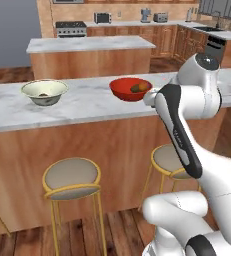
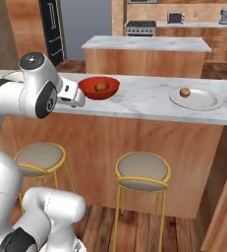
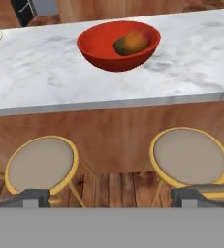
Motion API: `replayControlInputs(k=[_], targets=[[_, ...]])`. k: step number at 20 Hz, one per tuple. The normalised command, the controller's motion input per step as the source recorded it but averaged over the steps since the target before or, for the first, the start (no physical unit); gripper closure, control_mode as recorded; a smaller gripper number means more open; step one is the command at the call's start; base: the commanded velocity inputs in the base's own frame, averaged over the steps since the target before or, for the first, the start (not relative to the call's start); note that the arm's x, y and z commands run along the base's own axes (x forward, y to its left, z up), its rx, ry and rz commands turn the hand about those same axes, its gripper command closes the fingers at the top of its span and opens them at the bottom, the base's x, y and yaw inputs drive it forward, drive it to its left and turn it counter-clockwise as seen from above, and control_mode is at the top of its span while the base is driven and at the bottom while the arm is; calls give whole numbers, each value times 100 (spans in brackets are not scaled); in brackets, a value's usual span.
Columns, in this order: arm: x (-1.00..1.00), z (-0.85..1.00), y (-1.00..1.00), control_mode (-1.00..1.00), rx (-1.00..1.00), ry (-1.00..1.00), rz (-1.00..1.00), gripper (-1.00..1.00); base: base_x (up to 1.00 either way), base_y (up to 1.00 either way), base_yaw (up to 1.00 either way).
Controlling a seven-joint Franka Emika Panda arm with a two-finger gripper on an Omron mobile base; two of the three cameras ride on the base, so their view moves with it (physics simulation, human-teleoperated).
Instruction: Take the fruits from the plate on the dining counter and place two fruits in each bowl.
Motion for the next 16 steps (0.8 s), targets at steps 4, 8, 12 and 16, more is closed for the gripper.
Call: replayControlInputs(k=[4,8,12,16], targets=[[0,0,0,100,0,0,0,-100,27,-100,-1],[0,0,0,100,0,0,0,-100,43,-100,0],[0,0,0,100,0,0,0,-100,49,-97,0],[0,0,0,100,0,0,0,-100,54,-76,0]])
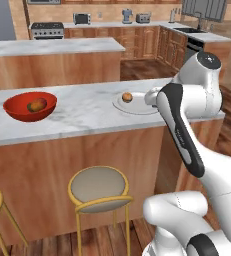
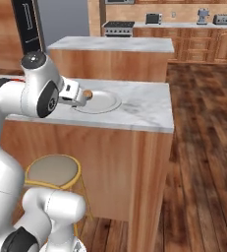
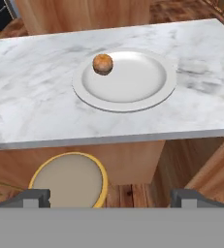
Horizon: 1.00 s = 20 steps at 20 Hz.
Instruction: Take the fruits from the plate on the dining counter and place two fruits in each bowl.
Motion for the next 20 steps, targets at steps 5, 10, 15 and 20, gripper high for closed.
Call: replayControlInputs(k=[5,10,15,20], targets=[[0,0,0,100,0,0,0,-100,33,-9,-2],[0,0,0,100,0,0,0,-100,34,0,0],[0,0,0,100,0,0,0,-100,44,0,0],[0,0,0,100,0,0,0,-100,41,0,0]])
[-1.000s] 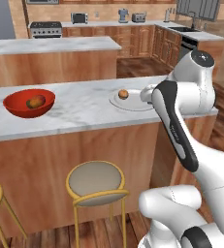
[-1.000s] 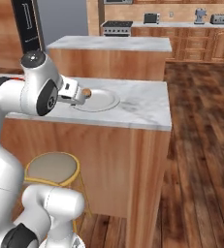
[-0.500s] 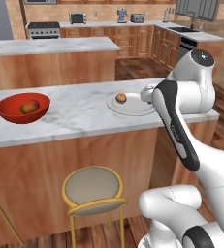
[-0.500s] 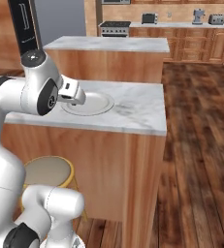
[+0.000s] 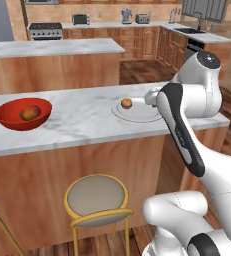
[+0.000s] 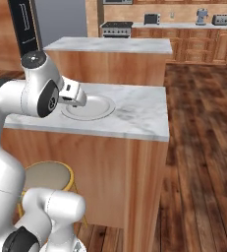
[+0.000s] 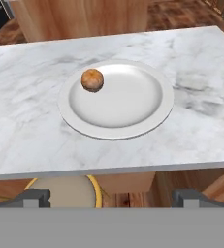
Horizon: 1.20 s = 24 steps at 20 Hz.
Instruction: Take the fruits from the plate on the dining counter and place two fruits in each bowl.
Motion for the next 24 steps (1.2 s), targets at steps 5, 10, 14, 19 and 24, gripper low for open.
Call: replayControlInputs(k=[5,10,14,19,24], targets=[[16,0,8,-100,0,0,1,-100,50,7,1],[98,-3,65,-100,0,3,7,-100,0,0,0],[100,-7,19,-100,2,4,3,-100,0,0,0],[55,-18,-18,-100,0,2,0,-100,0,0,0],[39,-29,-11,-100,0,0,0,-100,0,0,0]])
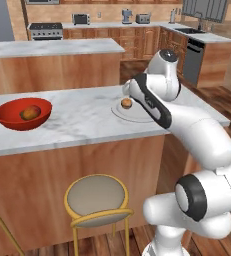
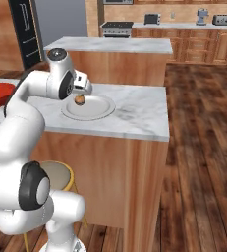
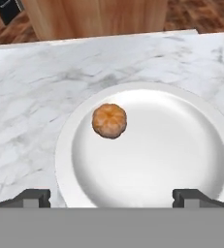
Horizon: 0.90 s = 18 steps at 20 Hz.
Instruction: Take the fruits from the plate on the dining counter and place two fruits in each bowl.
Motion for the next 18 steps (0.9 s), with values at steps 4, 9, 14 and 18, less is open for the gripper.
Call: replayControlInputs(k=[4,9,14,18], targets=[[48,-37,17,-100,-2,3,0,-100,0,0,0],[40,-34,16,-100,0,4,0,-100,0,0,0],[25,-22,0,-100,0,2,0,-100,0,0,0],[22,-18,0,-100,0,0,0,-100,0,0,0]])
